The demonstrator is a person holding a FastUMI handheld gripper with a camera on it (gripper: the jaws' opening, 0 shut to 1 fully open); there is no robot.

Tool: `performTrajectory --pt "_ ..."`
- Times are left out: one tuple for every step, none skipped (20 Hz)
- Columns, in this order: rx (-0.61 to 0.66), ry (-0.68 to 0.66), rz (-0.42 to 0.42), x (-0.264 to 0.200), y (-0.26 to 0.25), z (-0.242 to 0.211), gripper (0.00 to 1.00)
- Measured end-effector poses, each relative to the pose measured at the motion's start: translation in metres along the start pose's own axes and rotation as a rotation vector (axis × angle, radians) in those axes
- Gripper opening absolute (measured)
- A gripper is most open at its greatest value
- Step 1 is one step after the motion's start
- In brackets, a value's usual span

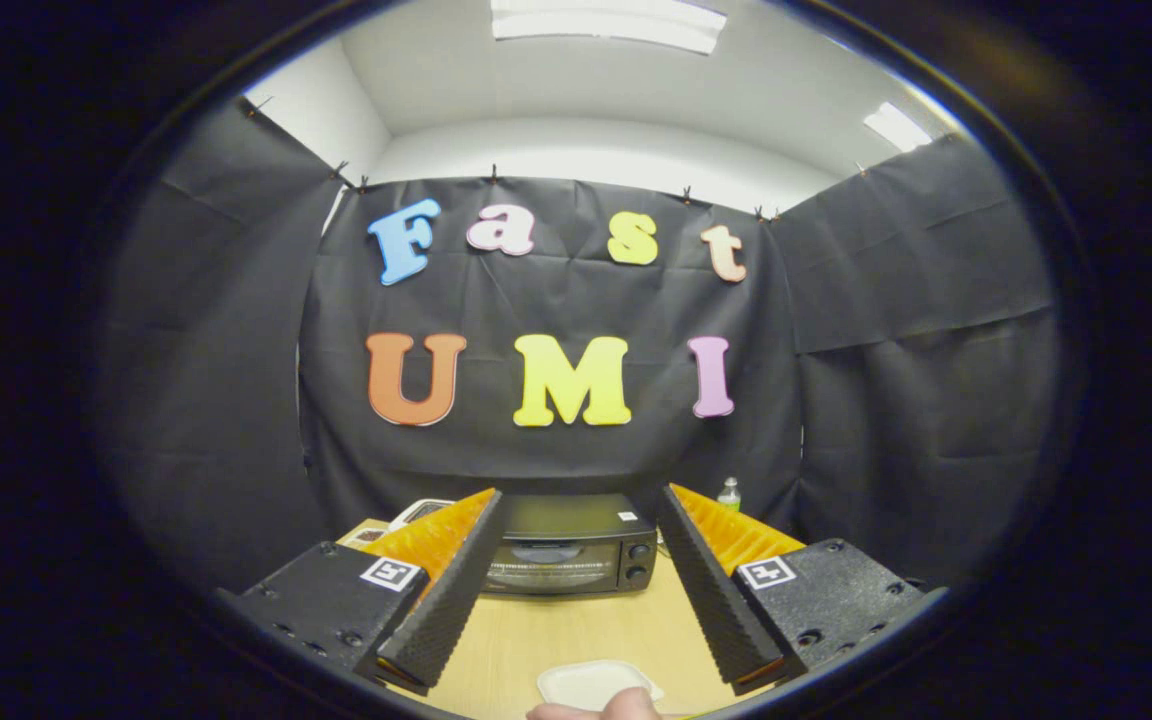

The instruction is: Open the toaster oven, put the food inside, and close the toaster oven door.

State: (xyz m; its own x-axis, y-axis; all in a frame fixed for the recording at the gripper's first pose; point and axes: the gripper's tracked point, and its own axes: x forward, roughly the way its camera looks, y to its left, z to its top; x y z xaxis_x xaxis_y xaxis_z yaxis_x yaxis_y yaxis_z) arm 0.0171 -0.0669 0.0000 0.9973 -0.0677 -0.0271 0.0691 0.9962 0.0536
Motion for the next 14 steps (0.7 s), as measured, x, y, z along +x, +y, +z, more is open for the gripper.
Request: performTrajectory --pt "0.002 0.002 0.005 -0.013 0.003 -0.001 1.00" --pt "0.007 0.000 0.011 -0.023 0.005 -0.002 1.00" --pt "0.008 0.000 0.018 -0.031 0.007 -0.002 1.00" --pt "0.001 0.003 0.023 -0.038 0.010 -0.002 1.00" --pt "-0.003 0.000 0.014 -0.041 0.007 0.000 1.00" --pt "0.009 0.001 0.010 -0.044 0.008 -0.001 1.00" --pt "0.020 0.010 0.013 -0.046 0.011 -0.003 1.00" --pt "0.030 0.018 0.019 -0.047 0.014 -0.006 1.00" --pt "0.034 0.026 0.026 -0.048 0.017 -0.010 1.00" --pt "0.032 0.032 0.029 -0.047 0.020 -0.013 1.00" --pt "0.028 0.038 0.031 -0.047 0.023 -0.015 1.00" --pt "0.020 0.052 0.044 -0.046 0.029 -0.019 1.00" --pt "0.009 0.059 0.048 -0.045 0.032 -0.022 1.00" --pt "-0.009 0.059 0.047 -0.044 0.034 -0.022 1.00"
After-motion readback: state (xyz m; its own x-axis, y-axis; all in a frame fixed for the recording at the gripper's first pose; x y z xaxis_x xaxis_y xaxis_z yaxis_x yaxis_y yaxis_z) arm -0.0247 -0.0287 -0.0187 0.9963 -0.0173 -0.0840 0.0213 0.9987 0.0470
